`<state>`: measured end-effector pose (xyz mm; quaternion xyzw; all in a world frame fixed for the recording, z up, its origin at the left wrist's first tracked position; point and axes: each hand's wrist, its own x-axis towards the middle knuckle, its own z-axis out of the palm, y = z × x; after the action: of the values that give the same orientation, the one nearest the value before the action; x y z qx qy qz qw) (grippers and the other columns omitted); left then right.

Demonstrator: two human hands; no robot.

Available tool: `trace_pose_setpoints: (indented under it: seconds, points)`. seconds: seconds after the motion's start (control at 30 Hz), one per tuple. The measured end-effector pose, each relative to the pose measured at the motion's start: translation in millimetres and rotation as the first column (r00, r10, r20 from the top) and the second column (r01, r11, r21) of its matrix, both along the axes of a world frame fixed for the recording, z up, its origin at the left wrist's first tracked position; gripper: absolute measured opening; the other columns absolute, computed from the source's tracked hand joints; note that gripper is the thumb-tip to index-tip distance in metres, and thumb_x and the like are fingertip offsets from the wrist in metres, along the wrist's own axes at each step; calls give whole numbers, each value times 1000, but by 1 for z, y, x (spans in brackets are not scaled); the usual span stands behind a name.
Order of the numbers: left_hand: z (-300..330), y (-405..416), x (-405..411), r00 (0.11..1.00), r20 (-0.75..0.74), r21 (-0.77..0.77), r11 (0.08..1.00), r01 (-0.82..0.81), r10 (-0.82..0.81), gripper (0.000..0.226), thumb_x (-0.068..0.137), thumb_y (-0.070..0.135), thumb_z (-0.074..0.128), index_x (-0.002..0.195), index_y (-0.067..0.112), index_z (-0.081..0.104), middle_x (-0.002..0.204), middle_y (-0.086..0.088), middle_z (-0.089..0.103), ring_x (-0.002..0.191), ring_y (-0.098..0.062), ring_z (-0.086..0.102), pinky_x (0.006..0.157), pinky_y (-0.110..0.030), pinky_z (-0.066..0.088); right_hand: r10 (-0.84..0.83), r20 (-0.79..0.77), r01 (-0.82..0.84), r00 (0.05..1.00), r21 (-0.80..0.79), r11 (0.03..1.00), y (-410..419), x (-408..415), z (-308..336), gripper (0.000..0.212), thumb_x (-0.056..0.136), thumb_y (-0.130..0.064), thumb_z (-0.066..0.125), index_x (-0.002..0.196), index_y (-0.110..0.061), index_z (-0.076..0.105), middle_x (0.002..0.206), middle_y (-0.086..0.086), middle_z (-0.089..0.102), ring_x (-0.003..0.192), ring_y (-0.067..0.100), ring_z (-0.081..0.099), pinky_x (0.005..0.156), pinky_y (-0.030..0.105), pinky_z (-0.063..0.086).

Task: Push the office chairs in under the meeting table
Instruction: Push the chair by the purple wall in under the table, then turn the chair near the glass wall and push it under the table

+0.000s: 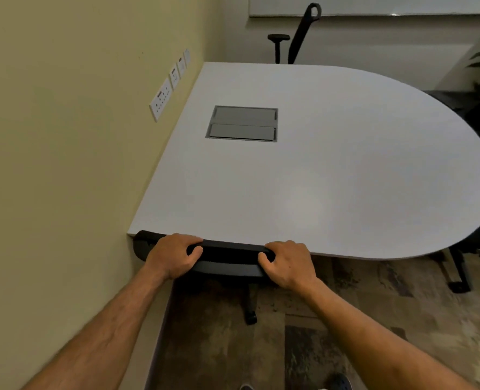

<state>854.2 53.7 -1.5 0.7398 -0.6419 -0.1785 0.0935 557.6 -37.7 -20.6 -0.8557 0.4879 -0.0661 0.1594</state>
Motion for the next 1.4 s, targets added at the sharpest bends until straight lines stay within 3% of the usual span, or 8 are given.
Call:
trace_pose_setpoints:
  seconds: [0.23,0.33,0.4,0.57,0.73,0.9,1.2,1.4]
  points:
    - [0,2,-1,1000,-2,22,1000,8,-8,58,87,62,42,122,26,71,121,8,72,111,-15,65,95,-36,51,-17,-6,17,1000,49,999,4,-2,2,55,91,-66,33,72,-23,61,65,-5,59,61,14,52,73,36,46]
    - [5,-2,-9,1000,22,70,997,12,-13,61,85,66,41,120,26,70,119,7,72,106,-16,65,90,-37,51,-24,53,16,998,155,988,6,-15,15,66,91,-71,34,107,-20,71,103,4,73,92,22,64,91,43,49]
    - [14,-7,-19,999,36,92,996,7,-11,60,85,67,39,114,25,71,115,5,72,100,-16,64,86,-37,50,-48,125,17,991,241,970,6,-33,25,70,93,-69,38,135,-18,61,136,5,64,122,24,58,104,45,45]
    - [34,-28,-92,999,20,14,1000,28,-28,53,85,66,45,111,28,71,117,8,70,106,-16,63,90,-39,49,-162,195,113,967,237,965,5,-120,44,64,95,-65,43,143,-24,52,151,0,52,139,20,44,114,42,37]
    - [36,-77,-220,996,-57,-36,997,63,-65,47,91,61,47,120,31,68,129,8,66,119,-16,58,102,-42,46,-306,207,261,929,221,940,-9,-247,62,60,97,-63,44,145,-28,50,153,-3,48,141,16,40,114,41,36]
    - [23,-127,-378,977,-93,-38,981,188,-191,46,95,58,50,126,27,65,129,6,67,114,-15,61,99,-38,47,-480,205,437,853,222,871,-24,-399,65,59,94,-64,46,143,-30,51,151,-3,50,131,15,52,112,42,40]
    - [28,-232,-657,895,-101,-80,900,428,-434,49,96,57,49,133,27,60,133,4,64,119,-19,59,99,-39,46,-706,225,692,671,152,706,-42,-669,83,63,88,-67,48,136,-27,60,140,-1,60,132,17,51,106,39,46]
    - [34,-320,-805,822,-130,-112,832,544,-555,61,94,62,42,143,27,49,148,0,52,134,-24,49,109,-42,40,-792,215,788,572,125,603,-87,-811,87,50,97,-48,59,139,-20,59,143,4,58,136,20,47,106,33,38]
